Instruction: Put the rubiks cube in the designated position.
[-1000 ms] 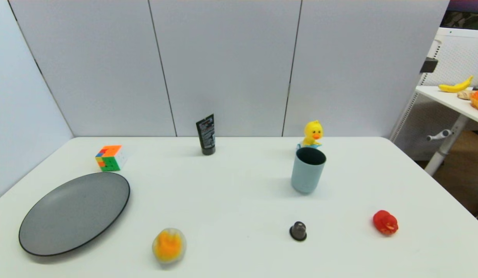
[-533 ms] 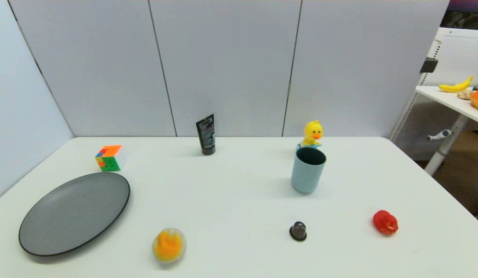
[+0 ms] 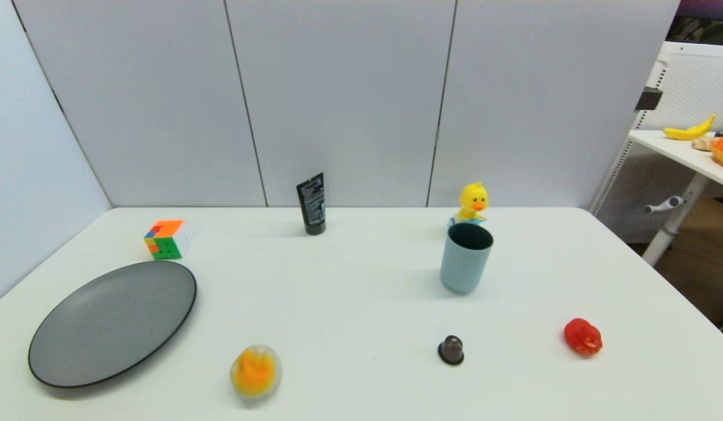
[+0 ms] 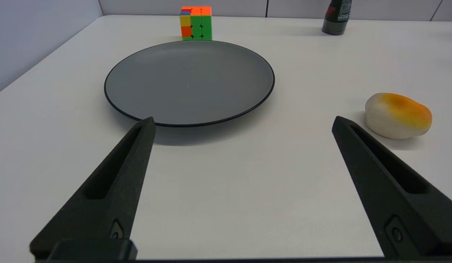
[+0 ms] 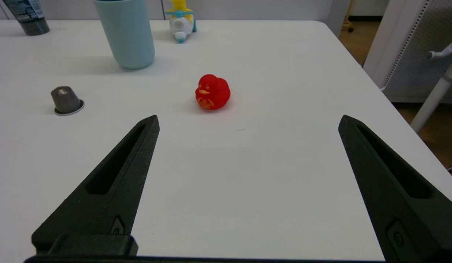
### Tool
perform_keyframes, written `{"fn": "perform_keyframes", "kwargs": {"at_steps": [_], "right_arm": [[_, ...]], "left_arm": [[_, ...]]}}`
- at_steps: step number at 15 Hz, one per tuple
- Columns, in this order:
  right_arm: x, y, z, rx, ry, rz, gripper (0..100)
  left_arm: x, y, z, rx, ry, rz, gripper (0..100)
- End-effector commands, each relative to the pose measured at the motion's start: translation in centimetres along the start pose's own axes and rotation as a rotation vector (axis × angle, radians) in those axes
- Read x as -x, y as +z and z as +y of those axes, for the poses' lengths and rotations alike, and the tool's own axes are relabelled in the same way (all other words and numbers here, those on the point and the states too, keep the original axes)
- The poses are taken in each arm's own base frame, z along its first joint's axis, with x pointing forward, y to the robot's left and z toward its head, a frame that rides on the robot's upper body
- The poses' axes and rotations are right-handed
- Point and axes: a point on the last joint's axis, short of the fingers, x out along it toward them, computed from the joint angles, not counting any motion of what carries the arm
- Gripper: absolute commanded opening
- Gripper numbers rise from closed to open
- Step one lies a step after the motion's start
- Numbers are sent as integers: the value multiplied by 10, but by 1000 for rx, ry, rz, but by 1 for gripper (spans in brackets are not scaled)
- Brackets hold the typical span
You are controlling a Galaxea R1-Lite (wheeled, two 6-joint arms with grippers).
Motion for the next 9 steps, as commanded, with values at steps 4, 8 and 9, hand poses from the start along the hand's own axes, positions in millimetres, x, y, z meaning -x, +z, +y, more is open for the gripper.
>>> {"fn": "perform_keyframes", "kwargs": {"at_steps": [4,8,9], "right_arm": [[0,0,0,0,1,1,100],[0,0,0,0,1,1,100],[0,0,0,0,1,1,100]], "left_arm": [[0,0,0,0,0,1,100],[0,0,0,0,0,1,100],[0,0,0,0,0,1,100]]}}
